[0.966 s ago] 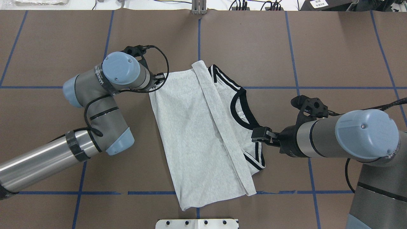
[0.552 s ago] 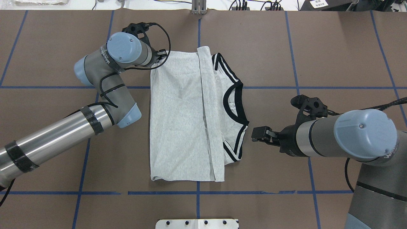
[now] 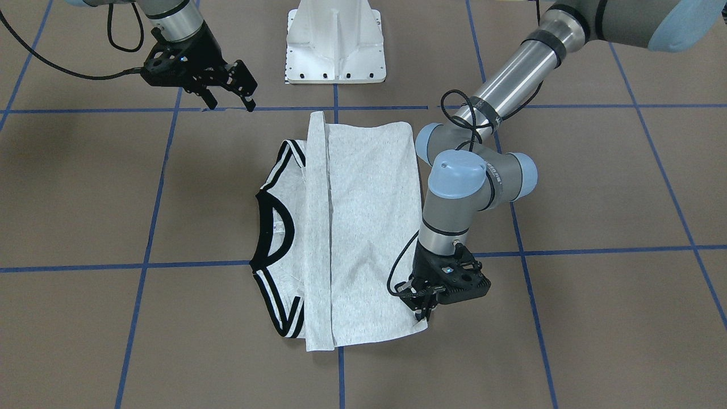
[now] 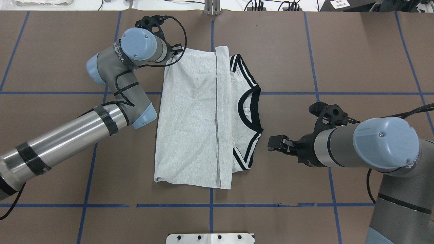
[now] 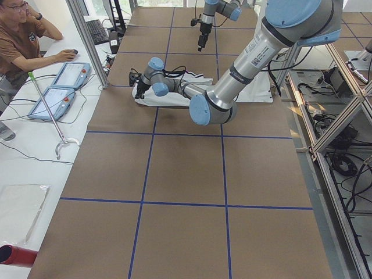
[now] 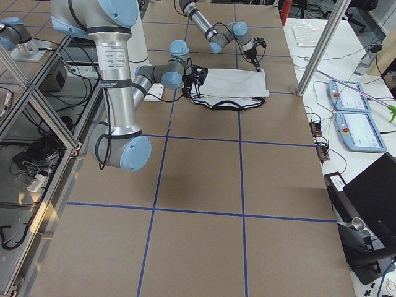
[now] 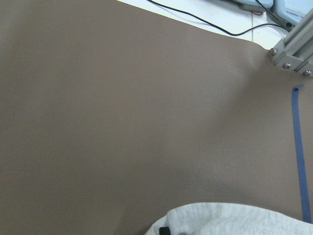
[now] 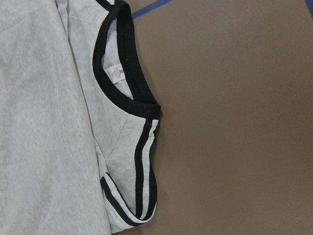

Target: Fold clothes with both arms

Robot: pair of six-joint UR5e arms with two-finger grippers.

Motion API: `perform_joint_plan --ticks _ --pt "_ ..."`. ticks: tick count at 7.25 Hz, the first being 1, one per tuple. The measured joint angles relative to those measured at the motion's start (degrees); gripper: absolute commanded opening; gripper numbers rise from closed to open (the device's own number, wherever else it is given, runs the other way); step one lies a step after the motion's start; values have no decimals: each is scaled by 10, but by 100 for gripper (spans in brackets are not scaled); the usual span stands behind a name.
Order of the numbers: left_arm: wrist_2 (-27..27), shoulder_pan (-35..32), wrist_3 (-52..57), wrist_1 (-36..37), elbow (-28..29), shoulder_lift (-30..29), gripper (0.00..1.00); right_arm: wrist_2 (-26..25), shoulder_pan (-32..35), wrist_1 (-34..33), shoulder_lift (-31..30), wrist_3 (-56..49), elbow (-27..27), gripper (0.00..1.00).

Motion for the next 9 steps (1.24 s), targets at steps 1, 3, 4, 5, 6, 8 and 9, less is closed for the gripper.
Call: perform_joint_plan --ticks 1,3,4,5,6,8,9 --pt "-2 -15 30 -2 2 -1 100 1 1 -7 14 -4 -10 100" --pt "-58 -47 88 -1 -28 21 100 0 3 -85 76 -45 -40 100" --pt "-91 -55 107 0 -82 63 100 -9 0 -147 122 -83 -60 100" --pt "-118 -59 118 6 -140 108 100 -26 -8 -190 163 -120 -86 100" --pt "-134 -60 124 24 -192 143 100 -41 -15 -208 196 -146 -121 100" --pt "-145 -60 139 94 -294 191 100 -52 -19 -216 262 -190 -201 100" --pt "-147 -60 143 119 -320 200 100 -53 -20 -217 291 -212 -238 100"
